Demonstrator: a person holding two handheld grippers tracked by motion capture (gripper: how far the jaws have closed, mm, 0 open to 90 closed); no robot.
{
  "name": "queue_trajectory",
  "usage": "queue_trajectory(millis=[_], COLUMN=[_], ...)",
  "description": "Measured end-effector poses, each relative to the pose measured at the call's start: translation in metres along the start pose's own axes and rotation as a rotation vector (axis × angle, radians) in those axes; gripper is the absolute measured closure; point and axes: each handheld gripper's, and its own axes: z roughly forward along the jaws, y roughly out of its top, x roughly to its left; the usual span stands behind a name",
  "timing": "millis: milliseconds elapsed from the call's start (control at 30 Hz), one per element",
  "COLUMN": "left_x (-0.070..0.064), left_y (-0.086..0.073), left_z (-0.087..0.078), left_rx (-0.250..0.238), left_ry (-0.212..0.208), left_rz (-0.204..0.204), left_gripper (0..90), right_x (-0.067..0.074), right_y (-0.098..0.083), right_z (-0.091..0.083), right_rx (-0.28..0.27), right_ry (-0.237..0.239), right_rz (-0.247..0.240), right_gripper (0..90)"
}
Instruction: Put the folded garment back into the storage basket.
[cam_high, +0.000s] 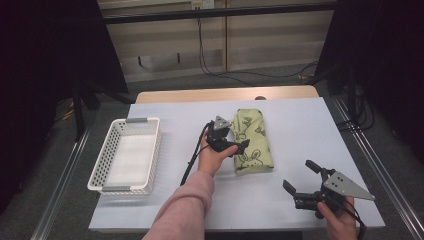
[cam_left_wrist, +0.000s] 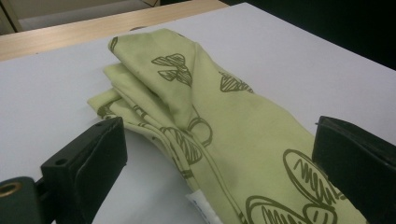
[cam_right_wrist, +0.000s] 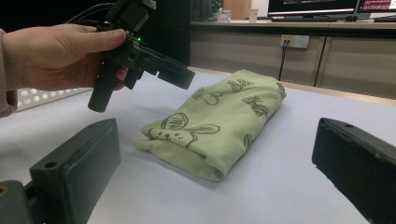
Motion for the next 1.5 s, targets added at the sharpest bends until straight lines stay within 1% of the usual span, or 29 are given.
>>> queue_trajectory(millis=[33,167,200,233,333,400,433,533,567,633,700,733,767,800,833,867,1000,1033,1067,1100,1133,1167,1200,1333,1367,1400,1433,1467,1500], left_x=[-0.001,-0.001,-0.001,-0.001,-0.002,-0.002,-0.003,-0.002,-0.002,-0.002,-0.004,-0.004,-0.004,-0.004,-0.004,-0.005,-0.005,-0.005,-0.004,-0.004,-0.002,-0.002,-0.002,0.000,-0.001,-0.001,-0.002,-0.004,-0.004], left_y=[0.000,0.002,0.002,0.002,0.004,0.005,0.005,0.005,0.005,0.005,0.004,0.004,0.004,0.004,0.004,0.004,0.002,0.002,0.000,0.000,-0.002,-0.003,-0.004,-0.005,-0.007,-0.007,-0.007,-0.009,-0.009], left_z=[0.003,0.006,0.008,0.009,0.012,0.015,0.018,0.020,0.022,0.023,0.026,0.028,0.029,0.030,0.030,0.032,0.035,0.035,0.037,0.037,0.039,0.040,0.041,0.043,0.045,0.045,0.047,0.050,0.050], left_rx=[-0.009,0.008,0.012,0.012,0.014,0.024,0.029,0.034,0.035,0.043,0.048,0.061,0.061,0.065,0.065,0.072,0.077,0.087,0.099,0.099,0.115,0.124,0.135,0.146,0.143,0.143,0.146,0.167,0.167], left_ry=[-0.004,0.001,0.005,0.000,0.008,0.006,0.013,0.016,0.020,0.017,0.025,0.022,0.034,0.037,0.037,0.047,0.049,0.047,0.049,0.049,0.055,0.057,0.062,0.058,0.051,0.051,0.048,0.048,0.048], left_rz=[-0.014,-0.011,-0.020,-0.019,-0.021,-0.020,-0.025,-0.021,-0.026,-0.024,-0.021,-0.016,-0.020,-0.030,-0.030,-0.042,-0.052,-0.047,-0.053,-0.053,-0.058,-0.074,-0.077,-0.070,-0.092,-0.092,-0.099,-0.125,-0.125], left_gripper=[3.4,3.5,4.0,4.3,4.3,4.3,4.3,4.3,4.4,4.5,4.6,4.6,4.7,5.0,5.2,5.2,5.2,5.1,5.2,5.1,5.1,5.0,5.1,5.2,6.1,8.7,8.7,11.6,12.4], right_x=[0.000,0.000,0.000,0.000,0.000,0.000,0.000,0.000,0.000,0.000,0.000,0.000,0.000,0.000,0.000,0.000,0.000,0.000,0.000,0.000,0.000,0.000,0.000,0.000,0.000,0.000,0.000,0.000,0.000], right_y=[0.000,0.000,0.000,0.000,0.000,0.000,0.000,0.000,0.000,0.000,0.000,0.000,0.000,0.000,0.000,0.000,0.000,0.000,0.000,0.000,0.000,0.000,0.000,0.000,0.000,0.000,0.000,0.000,0.000], right_z=[0.000,0.000,0.000,0.000,0.000,0.000,0.000,0.000,0.000,0.000,0.000,0.000,0.000,0.000,0.000,0.000,0.000,0.000,0.000,0.000,0.000,0.000,0.000,0.000,0.000,0.000,0.000,0.000,0.000], right_rx=[0.000,-0.002,0.000,0.000,0.000,0.001,0.002,0.001,0.001,0.000,0.000,0.000,0.000,0.000,-0.001,-0.001,-0.001,0.000,-0.001,-0.001,-0.003,-0.002,-0.001,-0.002,-0.002,-0.003,-0.003,-0.002,-0.001], right_ry=[0.001,0.001,0.001,0.001,0.002,0.003,-0.001,0.001,0.003,-0.002,0.003,0.003,0.003,0.003,0.000,0.003,0.003,0.002,0.003,0.003,0.001,0.001,0.004,0.003,0.006,0.004,0.004,0.007,0.006], right_rz=[0.000,0.005,-0.001,-0.001,-0.001,-0.005,-0.006,-0.006,-0.006,-0.002,-0.004,-0.004,-0.003,-0.003,-0.004,-0.003,-0.005,-0.005,-0.006,-0.006,-0.006,-0.005,-0.005,-0.007,-0.007,-0.006,-0.006,-0.006,-0.004], right_gripper=[0.6,0.6,0.6,0.6,0.6,0.6,0.6,0.6,0.6,0.7,0.6,0.6,0.6,0.6,0.6,0.6,0.6,0.6,0.6,0.6,0.6,0.6,0.6,0.6,0.7,0.6,0.6,0.6,0.7])
